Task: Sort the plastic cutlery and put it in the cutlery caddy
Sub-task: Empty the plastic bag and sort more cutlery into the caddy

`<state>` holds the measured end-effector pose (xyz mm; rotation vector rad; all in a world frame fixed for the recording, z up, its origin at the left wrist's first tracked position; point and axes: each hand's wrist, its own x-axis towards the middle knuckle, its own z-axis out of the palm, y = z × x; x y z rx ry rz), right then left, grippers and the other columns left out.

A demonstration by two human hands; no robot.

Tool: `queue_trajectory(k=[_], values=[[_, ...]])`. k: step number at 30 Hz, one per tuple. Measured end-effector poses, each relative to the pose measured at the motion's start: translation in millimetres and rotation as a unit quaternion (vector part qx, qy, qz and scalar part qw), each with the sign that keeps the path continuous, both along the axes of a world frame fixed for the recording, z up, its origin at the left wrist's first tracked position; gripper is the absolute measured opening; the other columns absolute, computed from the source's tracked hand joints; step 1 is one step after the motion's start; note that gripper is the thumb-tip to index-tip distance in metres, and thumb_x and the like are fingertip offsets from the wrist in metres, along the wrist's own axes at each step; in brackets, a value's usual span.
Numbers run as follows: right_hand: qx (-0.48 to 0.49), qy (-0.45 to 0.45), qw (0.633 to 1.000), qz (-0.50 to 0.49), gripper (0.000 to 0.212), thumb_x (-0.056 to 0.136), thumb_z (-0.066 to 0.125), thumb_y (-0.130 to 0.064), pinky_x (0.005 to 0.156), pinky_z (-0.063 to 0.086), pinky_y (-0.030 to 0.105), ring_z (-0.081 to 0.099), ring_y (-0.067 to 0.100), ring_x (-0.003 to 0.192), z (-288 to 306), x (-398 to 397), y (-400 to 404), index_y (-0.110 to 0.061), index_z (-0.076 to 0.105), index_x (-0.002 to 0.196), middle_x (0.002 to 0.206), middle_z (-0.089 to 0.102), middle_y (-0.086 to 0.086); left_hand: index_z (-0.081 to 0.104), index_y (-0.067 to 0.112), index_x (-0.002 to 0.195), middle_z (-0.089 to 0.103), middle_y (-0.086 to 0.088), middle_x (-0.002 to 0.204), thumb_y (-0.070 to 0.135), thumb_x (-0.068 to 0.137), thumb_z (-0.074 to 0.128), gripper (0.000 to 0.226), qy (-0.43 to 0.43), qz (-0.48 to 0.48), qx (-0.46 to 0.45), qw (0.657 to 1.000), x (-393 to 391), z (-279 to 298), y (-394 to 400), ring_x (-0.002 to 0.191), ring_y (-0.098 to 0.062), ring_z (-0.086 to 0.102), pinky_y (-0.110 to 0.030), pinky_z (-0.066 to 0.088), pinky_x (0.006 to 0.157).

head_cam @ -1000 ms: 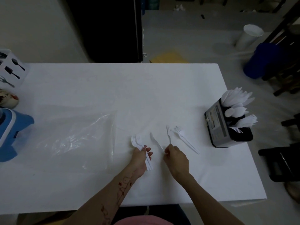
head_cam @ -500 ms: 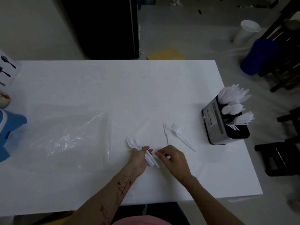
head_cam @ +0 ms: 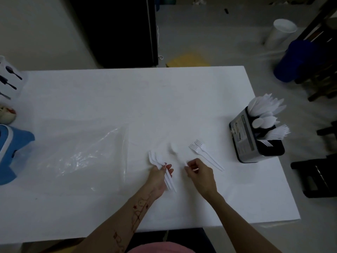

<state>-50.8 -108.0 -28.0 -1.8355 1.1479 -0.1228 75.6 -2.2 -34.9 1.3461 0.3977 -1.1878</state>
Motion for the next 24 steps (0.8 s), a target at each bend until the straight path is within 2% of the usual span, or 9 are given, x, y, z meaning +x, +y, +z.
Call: queue_trajectory(k=[2, 5, 7, 9, 11, 14, 16, 21, 24], values=[[0.021, -0.052, 0.998, 0.033, 0.009, 0.091, 0.067, -0.026, 0.061, 0.052, 0.019, 0.068, 0.006, 0.069, 7, -3, 4, -0.019, 0.067, 0.096, 0.084, 0.07, -0.009, 0.054, -0.006, 0.108, 0.056, -0.018, 0.118, 0.002, 0.101, 0.035, 0.022, -0.015, -0.029, 0.004, 0.999, -1, -1, -3, 0.084, -0.019, 0.058, -0.03, 0.048, 0.078], [-0.01, -0.064, 0.992, 0.106, 0.008, 0.09, 0.069, -0.022, 0.062, 0.052, 0.016, 0.067, 0.006, 0.07, 5, -8, 8, -0.016, 0.072, 0.094, 0.083, 0.071, -0.009, 0.052, -0.012, 0.121, 0.053, -0.028, 0.129, 0.008, 0.102, 0.037, 0.031, -0.015, -0.048, -0.002, 0.999, -2, 1, -10, 0.086, -0.023, 0.06, -0.034, 0.051, 0.082], [-0.016, -0.057, 0.99, 0.131, 0.011, 0.088, 0.07, -0.026, 0.068, 0.054, 0.022, 0.068, 0.006, 0.069, 2, -12, 6, -0.018, 0.075, 0.094, 0.087, 0.073, -0.009, 0.058, -0.007, 0.102, 0.055, -0.026, 0.123, 0.01, 0.101, 0.038, 0.026, -0.008, -0.053, -0.014, 0.998, -2, 2, -14, 0.086, -0.022, 0.06, -0.032, 0.051, 0.078], [-0.025, -0.025, 0.99, 0.14, 0.019, 0.086, 0.069, -0.043, 0.071, 0.056, 0.025, 0.067, 0.004, 0.073, 0, -16, 1, -0.027, 0.077, 0.094, 0.092, 0.072, -0.013, 0.055, 0.001, 0.086, 0.057, -0.018, 0.109, 0.005, 0.1, 0.039, 0.021, -0.003, -0.031, -0.023, 0.999, -3, 4, -17, 0.083, -0.02, 0.058, -0.031, 0.049, 0.077], [-0.086, 0.036, 0.991, 0.099, 0.028, 0.085, 0.063, -0.056, 0.072, 0.055, 0.028, 0.064, 0.002, 0.079, -3, -19, -8, -0.034, 0.073, 0.099, 0.098, 0.068, -0.018, 0.052, 0.005, 0.083, 0.058, -0.01, 0.096, 0.001, 0.098, 0.041, 0.019, -0.003, 0.005, -0.031, 1.0, -4, 5, -19, 0.081, -0.02, 0.059, -0.031, 0.05, 0.073], [-0.179, 0.106, 0.977, -0.056, 0.032, 0.091, 0.062, -0.043, 0.072, 0.049, 0.032, 0.057, 0.018, 0.103, -6, -25, -28, -0.03, 0.06, 0.121, 0.117, 0.059, -0.005, 0.054, 0.005, 0.086, 0.06, -0.009, 0.09, 0.002, 0.097, 0.045, 0.015, -0.017, 0.018, -0.022, 0.999, -8, 5, -17, 0.077, -0.02, 0.063, -0.03, 0.056, 0.065], [-0.183, 0.149, 0.966, -0.103, 0.036, 0.092, 0.063, -0.034, 0.069, 0.047, 0.035, 0.049, 0.026, 0.111, -9, -29, -42, -0.025, 0.056, 0.126, 0.125, 0.053, 0.003, 0.055, 0.004, 0.088, 0.061, -0.009, 0.091, 0.004, 0.097, 0.048, 0.011, -0.025, 0.015, -0.016, 0.999, -12, 5, -17, 0.077, -0.02, 0.063, -0.029, 0.056, 0.065], [-0.228, 0.191, 0.953, -0.061, 0.011, 0.089, 0.068, -0.021, 0.058, 0.046, 0.033, 0.055, 0.028, 0.091, -21, -36, -54, -0.013, 0.07, 0.096, 0.104, 0.063, 0.007, 0.054, 0.004, 0.089, 0.06, -0.01, 0.089, 0.004, 0.097, 0.048, 0.009, -0.02, 0.018, -0.012, 1.0, -23, 5, -17, 0.079, -0.023, 0.061, -0.033, 0.053, 0.072], [-0.205, 0.185, 0.958, -0.074, 0.01, 0.091, 0.065, -0.02, 0.061, 0.05, 0.038, 0.055, 0.027, 0.09, -21, -34, -50, -0.01, 0.067, 0.095, 0.099, 0.062, 0.007, 0.053, 0.003, 0.09, 0.06, -0.01, 0.089, 0.004, 0.097, 0.048, 0.008, -0.018, 0.014, -0.012, 1.0, -28, 4, -18, 0.079, -0.023, 0.06, -0.035, 0.052, 0.074]])
